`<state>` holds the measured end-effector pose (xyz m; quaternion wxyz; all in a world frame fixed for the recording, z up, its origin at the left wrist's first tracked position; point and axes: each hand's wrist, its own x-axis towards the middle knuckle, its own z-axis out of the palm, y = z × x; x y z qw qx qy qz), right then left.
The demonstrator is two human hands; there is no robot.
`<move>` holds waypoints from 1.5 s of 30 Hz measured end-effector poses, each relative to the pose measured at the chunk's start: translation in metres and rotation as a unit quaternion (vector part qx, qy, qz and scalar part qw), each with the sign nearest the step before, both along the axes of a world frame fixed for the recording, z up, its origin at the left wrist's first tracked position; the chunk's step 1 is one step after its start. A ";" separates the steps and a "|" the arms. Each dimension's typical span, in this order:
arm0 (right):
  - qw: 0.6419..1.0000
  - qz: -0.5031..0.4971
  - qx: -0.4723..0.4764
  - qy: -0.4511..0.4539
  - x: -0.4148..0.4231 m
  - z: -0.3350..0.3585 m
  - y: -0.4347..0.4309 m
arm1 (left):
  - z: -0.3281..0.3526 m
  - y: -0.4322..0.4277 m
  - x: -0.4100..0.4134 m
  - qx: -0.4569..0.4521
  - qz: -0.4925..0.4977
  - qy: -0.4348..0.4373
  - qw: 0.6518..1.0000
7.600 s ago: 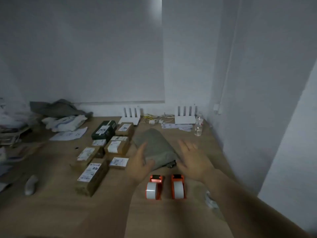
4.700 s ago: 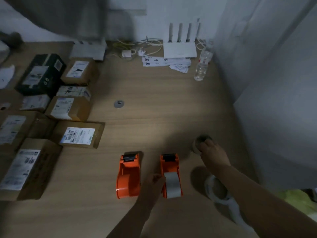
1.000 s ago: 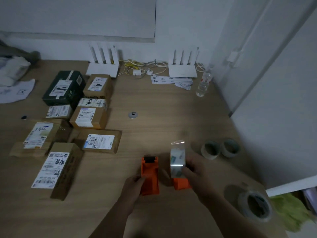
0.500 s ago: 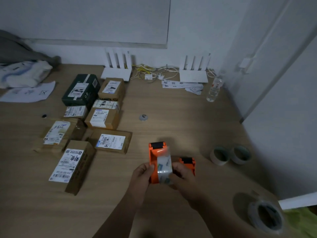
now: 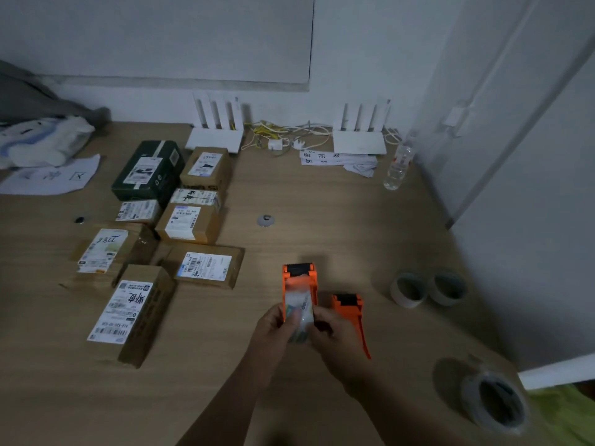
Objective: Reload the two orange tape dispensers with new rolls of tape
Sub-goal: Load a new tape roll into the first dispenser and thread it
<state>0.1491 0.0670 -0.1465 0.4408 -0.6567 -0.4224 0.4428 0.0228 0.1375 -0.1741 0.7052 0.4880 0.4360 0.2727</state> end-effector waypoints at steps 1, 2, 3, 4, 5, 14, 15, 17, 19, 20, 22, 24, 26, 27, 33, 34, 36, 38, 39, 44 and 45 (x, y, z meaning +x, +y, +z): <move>1.000 0.003 -0.002 -0.010 0.001 0.000 0.000 | -0.001 0.001 0.000 0.005 -0.003 0.010 1.000; 1.000 0.003 -0.004 -0.022 0.002 -0.001 0.001 | -0.002 0.002 0.001 0.007 -0.002 0.016 1.000; 0.999 -0.004 -0.006 -0.036 0.004 -0.001 0.002 | -0.003 0.002 0.002 0.006 0.001 0.024 1.000; 0.999 -0.022 -0.009 -0.049 0.006 -0.001 0.006 | -0.004 0.002 0.003 0.006 0.005 0.027 1.000; 0.997 -0.050 -0.015 -0.056 0.009 0.001 0.010 | -0.003 0.001 0.003 0.006 0.008 0.028 1.000; 0.989 -0.120 -0.073 -0.035 0.020 0.013 0.057 | 0.007 -0.013 0.001 0.016 0.002 0.011 1.000; 0.989 -0.124 -0.073 -0.035 0.018 0.012 0.059 | 0.009 -0.015 0.000 0.014 0.004 0.008 1.000; 0.989 -0.128 -0.066 -0.030 0.016 0.013 0.062 | 0.011 -0.017 -0.002 0.015 0.003 0.005 1.000; 0.989 -0.134 -0.053 -0.022 0.015 0.017 0.062 | 0.012 -0.018 -0.004 0.019 0.003 0.009 1.000; 0.990 -0.131 -0.042 -0.027 0.014 0.020 0.063 | 0.012 -0.019 -0.004 0.017 0.006 0.011 1.000; 0.992 -0.116 -0.023 -0.042 0.013 0.024 0.066 | 0.011 -0.021 -0.004 0.015 0.018 0.018 1.000; 0.994 -0.099 -0.028 -0.026 0.014 0.028 0.069 | 0.010 -0.023 -0.002 0.026 0.032 0.033 0.999; 0.996 -0.073 -0.023 -0.039 0.016 0.030 0.073 | 0.007 -0.025 -0.001 0.042 0.048 0.050 0.997; 0.996 -0.057 -0.015 -0.065 0.017 0.032 0.074 | 0.007 -0.026 -0.001 0.046 0.058 0.053 0.996; 0.979 0.012 0.022 -0.203 0.026 0.061 0.081 | 0.007 -0.030 -0.001 0.066 0.075 0.069 0.993; 0.977 0.015 0.028 -0.212 0.026 0.065 0.082 | 0.008 -0.031 -0.001 0.070 0.079 0.068 0.992; 0.977 0.007 0.042 -0.211 0.027 0.073 0.086 | 0.008 -0.030 -0.002 0.085 0.082 0.072 0.990; 0.979 -0.019 0.062 -0.196 0.029 0.079 0.092 | 0.008 -0.031 -0.002 0.092 0.081 0.070 0.990; 0.980 -0.035 0.068 -0.185 0.030 0.081 0.095 | 0.008 -0.030 -0.002 0.095 0.077 0.073 0.990; 0.982 -0.082 0.072 -0.156 0.036 0.087 0.106 | 0.012 -0.029 0.000 0.111 0.066 0.088 0.988; 0.982 -0.084 0.074 -0.154 0.036 0.087 0.105 | 0.012 -0.028 0.000 0.119 0.065 0.089 0.987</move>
